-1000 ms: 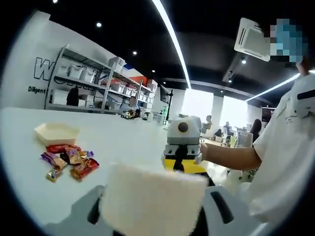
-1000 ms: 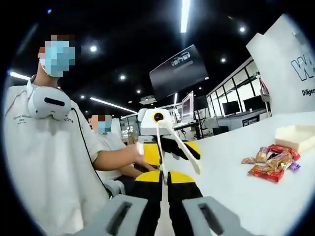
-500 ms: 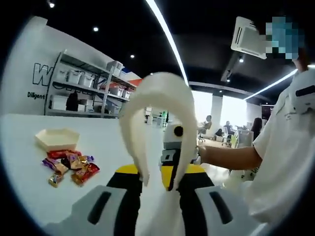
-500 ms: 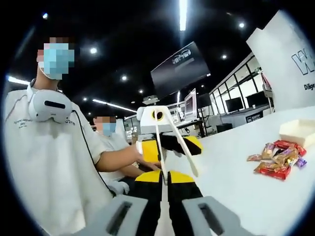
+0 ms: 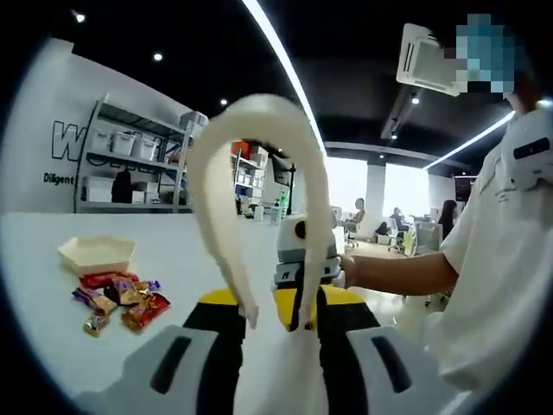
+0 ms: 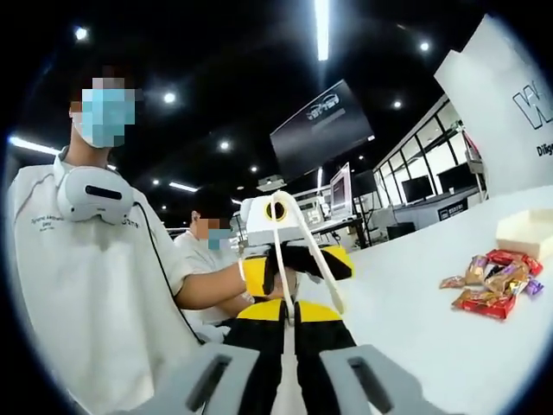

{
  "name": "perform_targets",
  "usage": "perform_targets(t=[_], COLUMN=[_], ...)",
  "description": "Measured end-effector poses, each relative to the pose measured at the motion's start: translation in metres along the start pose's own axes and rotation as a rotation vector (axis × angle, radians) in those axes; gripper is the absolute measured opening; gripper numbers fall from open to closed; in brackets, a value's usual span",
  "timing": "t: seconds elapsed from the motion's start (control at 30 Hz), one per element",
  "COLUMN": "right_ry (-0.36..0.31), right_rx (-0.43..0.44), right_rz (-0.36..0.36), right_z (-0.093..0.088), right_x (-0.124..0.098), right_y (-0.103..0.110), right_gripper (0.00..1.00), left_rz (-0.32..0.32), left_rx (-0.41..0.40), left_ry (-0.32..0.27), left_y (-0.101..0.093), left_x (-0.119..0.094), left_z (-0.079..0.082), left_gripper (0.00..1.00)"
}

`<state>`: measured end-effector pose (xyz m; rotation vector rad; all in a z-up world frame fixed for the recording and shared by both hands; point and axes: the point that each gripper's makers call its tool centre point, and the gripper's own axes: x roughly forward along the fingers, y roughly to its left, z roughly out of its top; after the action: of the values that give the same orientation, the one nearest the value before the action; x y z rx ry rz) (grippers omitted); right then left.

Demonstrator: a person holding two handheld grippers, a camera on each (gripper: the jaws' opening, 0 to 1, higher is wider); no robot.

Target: Place the target food into the container with the food tongs after gripping and lifting it, then release it inside without dropping or visibly crushing the food.

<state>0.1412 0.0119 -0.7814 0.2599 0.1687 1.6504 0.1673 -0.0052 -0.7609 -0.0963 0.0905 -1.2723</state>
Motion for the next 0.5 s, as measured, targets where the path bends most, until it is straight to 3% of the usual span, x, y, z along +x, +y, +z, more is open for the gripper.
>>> perform_targets(t=[0.13, 0.5], right_ry=[-0.006, 0.0], right_rx=[0.01, -0.035], right_rz=[0.013, 0.042], right_z=[0.0012, 0.0068], right_x=[-0.0004, 0.0042], right_y=[0.0032, 0.0098], right_gripper=[0.0, 0.0], left_rz=[0.001, -0.021], left_rx=[-0.007, -0.058], left_ry=[0.001, -0.021], left_y=[0.0012, -0.0033], left_x=[-0.0002, -0.0005], left_z=[-0.0004, 0.0029], left_gripper=[0.26, 0.25])
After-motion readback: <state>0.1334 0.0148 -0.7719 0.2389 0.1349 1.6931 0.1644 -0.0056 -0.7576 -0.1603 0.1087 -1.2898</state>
